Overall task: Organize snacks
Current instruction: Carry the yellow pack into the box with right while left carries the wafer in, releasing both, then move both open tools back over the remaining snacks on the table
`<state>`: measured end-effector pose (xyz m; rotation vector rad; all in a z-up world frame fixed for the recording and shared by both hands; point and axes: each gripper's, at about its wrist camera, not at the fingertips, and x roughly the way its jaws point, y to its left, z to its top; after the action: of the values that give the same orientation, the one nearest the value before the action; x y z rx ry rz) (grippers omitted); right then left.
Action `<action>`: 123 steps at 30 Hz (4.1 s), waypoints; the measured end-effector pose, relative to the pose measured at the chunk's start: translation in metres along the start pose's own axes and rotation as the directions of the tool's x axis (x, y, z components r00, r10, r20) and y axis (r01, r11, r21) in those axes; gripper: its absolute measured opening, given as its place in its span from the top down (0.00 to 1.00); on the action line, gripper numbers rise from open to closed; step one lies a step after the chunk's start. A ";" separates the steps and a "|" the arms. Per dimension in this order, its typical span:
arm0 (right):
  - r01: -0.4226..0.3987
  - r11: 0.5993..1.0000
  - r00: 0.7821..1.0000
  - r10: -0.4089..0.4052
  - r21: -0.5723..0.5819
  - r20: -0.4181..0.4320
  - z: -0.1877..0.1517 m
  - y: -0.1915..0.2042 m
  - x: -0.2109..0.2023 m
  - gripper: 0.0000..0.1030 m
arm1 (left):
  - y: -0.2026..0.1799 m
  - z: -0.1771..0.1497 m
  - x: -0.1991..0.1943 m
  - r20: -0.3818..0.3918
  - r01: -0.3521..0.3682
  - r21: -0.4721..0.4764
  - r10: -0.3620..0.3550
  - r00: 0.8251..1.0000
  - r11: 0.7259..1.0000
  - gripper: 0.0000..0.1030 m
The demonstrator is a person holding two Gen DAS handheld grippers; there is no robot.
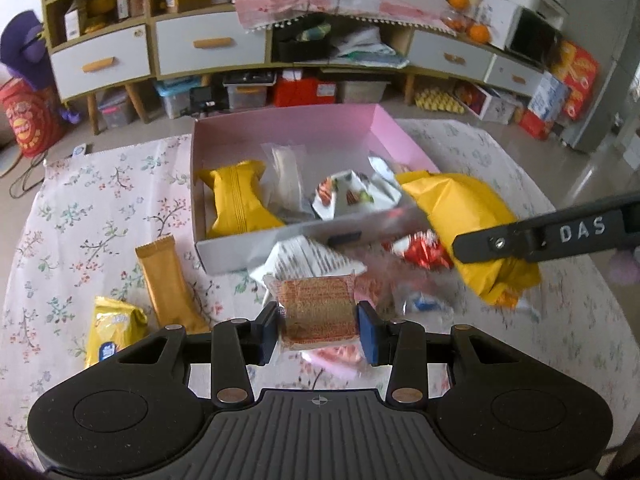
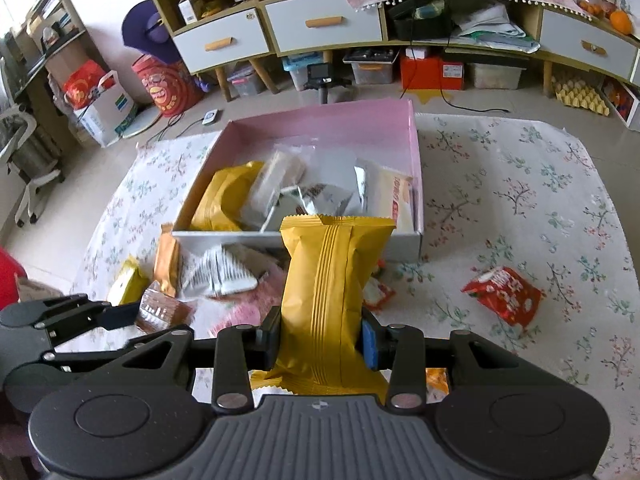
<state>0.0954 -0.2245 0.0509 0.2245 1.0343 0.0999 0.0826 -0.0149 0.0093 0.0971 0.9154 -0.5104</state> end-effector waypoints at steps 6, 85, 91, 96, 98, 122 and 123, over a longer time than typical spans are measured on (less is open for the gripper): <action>-0.015 0.998 1.000 0.014 0.058 0.012 0.015 0.001 0.012 0.86 | 0.008 0.017 0.009 0.026 0.012 -0.049 -0.011 1.000 0.999 0.63; -0.031 0.988 0.976 -0.003 0.149 0.219 0.072 -0.040 0.046 0.31 | 0.050 0.080 0.052 0.115 -0.082 -0.056 0.088 0.989 0.995 0.14; 0.004 0.994 0.978 -0.026 0.108 0.208 0.057 -0.025 0.024 0.25 | 0.042 0.062 0.028 0.095 -0.080 -0.048 0.084 0.992 0.996 0.09; 0.013 0.996 0.981 -0.030 0.087 0.193 0.041 -0.014 0.010 0.22 | 0.037 0.041 0.008 0.089 -0.076 -0.040 0.079 0.993 0.996 0.06; 0.023 0.998 0.982 -0.035 0.066 0.184 0.033 -0.010 0.005 0.22 | 0.035 0.034 0.003 0.080 -0.080 -0.037 0.082 0.993 0.996 0.06; 0.107 0.972 0.989 -0.082 -0.209 0.122 -0.048 -0.023 0.016 0.20 | 0.025 -0.040 0.010 0.049 -0.022 0.039 0.020 0.999 0.999 0.04; 0.103 0.967 0.990 -0.078 -0.231 0.117 -0.052 -0.025 0.017 0.20 | 0.022 -0.041 0.011 0.050 -0.010 0.052 0.008 0.999 0.999 0.04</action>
<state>0.0591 -0.2387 0.0051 -0.0345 0.9146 0.1262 0.0681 0.0123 -0.0278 0.1349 0.8528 -0.5260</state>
